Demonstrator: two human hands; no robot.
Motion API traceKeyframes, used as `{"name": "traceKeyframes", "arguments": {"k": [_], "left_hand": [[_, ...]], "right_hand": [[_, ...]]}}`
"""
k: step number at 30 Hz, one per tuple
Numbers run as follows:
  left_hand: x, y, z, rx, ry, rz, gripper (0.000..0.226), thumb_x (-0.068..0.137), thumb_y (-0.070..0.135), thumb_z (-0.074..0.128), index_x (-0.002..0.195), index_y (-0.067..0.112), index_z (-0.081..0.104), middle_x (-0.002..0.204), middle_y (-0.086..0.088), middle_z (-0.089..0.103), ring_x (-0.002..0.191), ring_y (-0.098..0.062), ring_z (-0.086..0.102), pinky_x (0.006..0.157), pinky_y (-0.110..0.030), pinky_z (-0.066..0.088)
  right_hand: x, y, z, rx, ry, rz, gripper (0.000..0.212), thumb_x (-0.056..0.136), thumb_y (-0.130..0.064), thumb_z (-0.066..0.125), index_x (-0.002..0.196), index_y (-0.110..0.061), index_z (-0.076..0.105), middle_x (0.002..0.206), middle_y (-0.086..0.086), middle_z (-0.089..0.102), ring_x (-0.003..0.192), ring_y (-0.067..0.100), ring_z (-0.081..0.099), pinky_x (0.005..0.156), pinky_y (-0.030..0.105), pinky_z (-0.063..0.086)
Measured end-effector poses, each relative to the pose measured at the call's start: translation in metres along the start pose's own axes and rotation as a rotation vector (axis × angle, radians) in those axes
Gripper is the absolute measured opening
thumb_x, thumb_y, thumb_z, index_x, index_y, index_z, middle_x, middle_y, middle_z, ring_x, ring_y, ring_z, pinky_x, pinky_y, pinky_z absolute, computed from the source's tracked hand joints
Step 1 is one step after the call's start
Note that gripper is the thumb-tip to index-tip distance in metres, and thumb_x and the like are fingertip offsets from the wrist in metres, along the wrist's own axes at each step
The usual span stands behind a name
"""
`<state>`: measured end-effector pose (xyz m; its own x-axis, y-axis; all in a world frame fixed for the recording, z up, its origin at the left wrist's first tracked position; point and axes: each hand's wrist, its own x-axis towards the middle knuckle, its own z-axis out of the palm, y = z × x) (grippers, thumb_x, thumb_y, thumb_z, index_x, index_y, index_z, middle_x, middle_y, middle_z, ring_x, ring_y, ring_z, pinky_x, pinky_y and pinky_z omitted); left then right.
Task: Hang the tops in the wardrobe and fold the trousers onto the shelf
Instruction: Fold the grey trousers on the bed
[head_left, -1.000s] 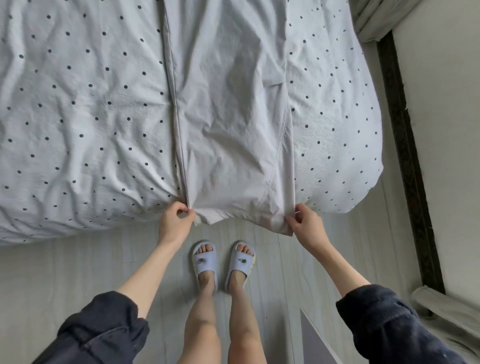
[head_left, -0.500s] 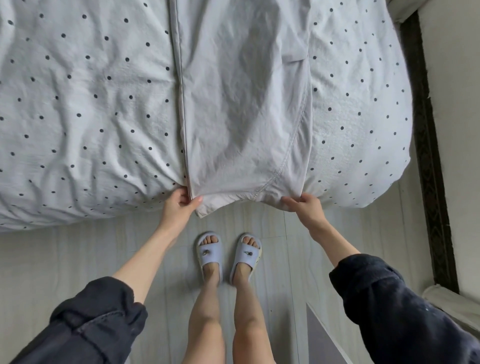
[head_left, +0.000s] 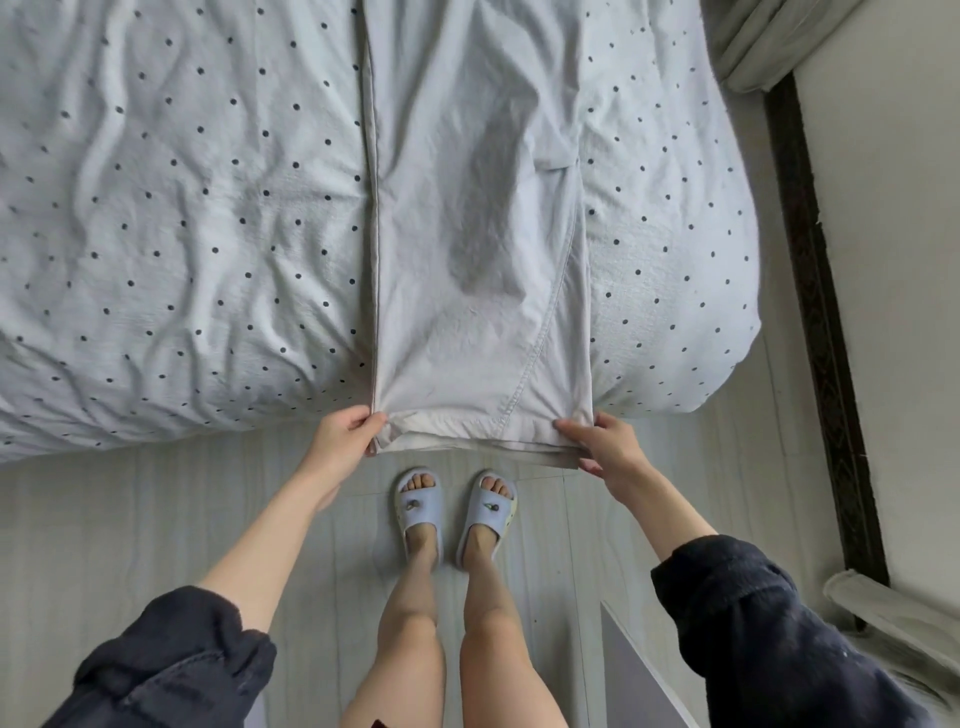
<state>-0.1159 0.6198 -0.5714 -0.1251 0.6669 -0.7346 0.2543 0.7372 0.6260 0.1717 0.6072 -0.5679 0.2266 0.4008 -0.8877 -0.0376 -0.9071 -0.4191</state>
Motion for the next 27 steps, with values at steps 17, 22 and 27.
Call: {"name": "traceKeyframes", "arguments": {"k": [17,22,27], "left_hand": [[-0.025,0.194,-0.044,-0.421,-0.102,-0.245,0.005,0.091,0.013,0.058,0.086,0.011,0.058,0.06,-0.003,0.07,0.049,-0.015,0.067,0.055,-0.023,0.053],[0.041,0.25,-0.038,-0.464,-0.011,-0.166,0.01,0.092,0.012,0.052,0.082,0.014,0.054,0.063,-0.002,0.068,0.047,-0.015,0.067,0.061,-0.029,0.048],[0.114,0.258,-0.022,-0.405,0.073,-0.083,0.028,0.098,0.021,0.04,0.115,0.006,0.056,0.103,-0.01,0.063,0.098,-0.02,0.061,0.076,-0.027,0.049]], "right_hand": [[-0.079,-0.192,-0.038,0.07,-0.001,-0.008,0.02,0.08,-0.009,0.07,0.069,-0.012,0.054,0.066,0.002,0.054,0.057,0.014,0.055,0.053,0.024,0.039],[-0.041,-0.266,-0.017,0.138,0.049,-0.043,0.019,0.082,-0.01,0.068,0.07,-0.013,0.054,0.064,0.0,0.054,0.056,0.013,0.054,0.052,0.022,0.034],[-0.002,-0.304,0.019,0.199,0.023,-0.22,0.016,0.092,-0.02,0.059,0.082,-0.006,0.061,0.07,0.0,0.057,0.063,0.013,0.054,0.057,0.024,0.041]]}}
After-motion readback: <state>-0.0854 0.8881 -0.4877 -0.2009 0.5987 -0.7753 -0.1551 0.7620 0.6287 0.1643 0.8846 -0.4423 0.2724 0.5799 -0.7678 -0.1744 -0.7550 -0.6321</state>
